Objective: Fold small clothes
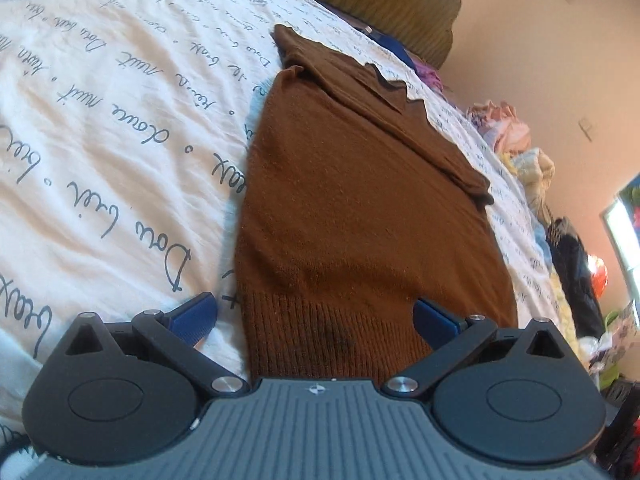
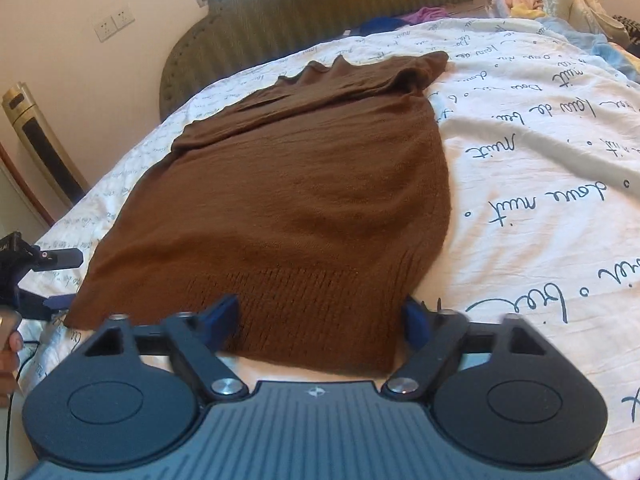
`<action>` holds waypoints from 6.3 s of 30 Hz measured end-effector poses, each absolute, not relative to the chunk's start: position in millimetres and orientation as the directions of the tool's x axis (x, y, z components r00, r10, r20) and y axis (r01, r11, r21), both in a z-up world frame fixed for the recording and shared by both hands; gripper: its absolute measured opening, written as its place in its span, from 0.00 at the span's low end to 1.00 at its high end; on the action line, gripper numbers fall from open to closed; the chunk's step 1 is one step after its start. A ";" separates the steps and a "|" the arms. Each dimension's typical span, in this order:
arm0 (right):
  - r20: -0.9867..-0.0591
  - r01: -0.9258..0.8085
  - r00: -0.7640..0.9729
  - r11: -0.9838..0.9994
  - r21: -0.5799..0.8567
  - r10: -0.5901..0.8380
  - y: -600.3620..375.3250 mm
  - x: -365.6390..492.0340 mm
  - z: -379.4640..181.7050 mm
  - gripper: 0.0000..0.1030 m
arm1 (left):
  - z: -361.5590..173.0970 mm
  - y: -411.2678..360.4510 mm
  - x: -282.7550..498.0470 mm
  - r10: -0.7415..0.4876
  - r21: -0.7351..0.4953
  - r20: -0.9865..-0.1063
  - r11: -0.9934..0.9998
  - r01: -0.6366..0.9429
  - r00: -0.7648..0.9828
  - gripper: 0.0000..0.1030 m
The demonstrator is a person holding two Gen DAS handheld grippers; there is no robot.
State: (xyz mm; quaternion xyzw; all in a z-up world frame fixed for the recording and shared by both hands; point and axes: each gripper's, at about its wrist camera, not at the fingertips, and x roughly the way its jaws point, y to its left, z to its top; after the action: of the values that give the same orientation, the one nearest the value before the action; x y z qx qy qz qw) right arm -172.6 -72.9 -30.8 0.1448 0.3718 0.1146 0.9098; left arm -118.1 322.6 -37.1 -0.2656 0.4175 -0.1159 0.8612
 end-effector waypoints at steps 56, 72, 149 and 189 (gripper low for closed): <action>-0.614 -0.023 0.685 0.855 0.518 0.391 -128.4 224.3 24.6 0.08 | -3.5 349.4 233.7 -0.549 -0.796 -0.428 0.605 -0.013 0.718 0.03; -0.650 0.076 0.605 0.779 0.622 0.460 -133.7 316.5 -28.9 0.71 | -55.6 351.3 316.7 -0.473 -0.764 -0.541 0.622 -0.172 0.695 0.05; -0.576 -0.041 0.616 0.752 0.658 0.538 -144.6 -33.9 6.3 0.10 | -21.9 408.2 59.7 -0.697 -0.820 -0.529 0.567 -0.080 0.485 0.02; -0.563 -0.017 0.656 0.756 0.655 0.502 -194.7 72.9 -6.8 0.12 | -30.2 119.0 40.9 -0.771 -0.719 -0.520 0.628 0.299 0.368 0.96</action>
State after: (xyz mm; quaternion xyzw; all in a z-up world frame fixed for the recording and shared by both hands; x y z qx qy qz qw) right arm 72.9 -194.7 -6.8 0.3146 0.3858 0.1520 0.8539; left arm 40.9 119.0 -30.2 -0.2640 0.4468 -0.3412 0.7837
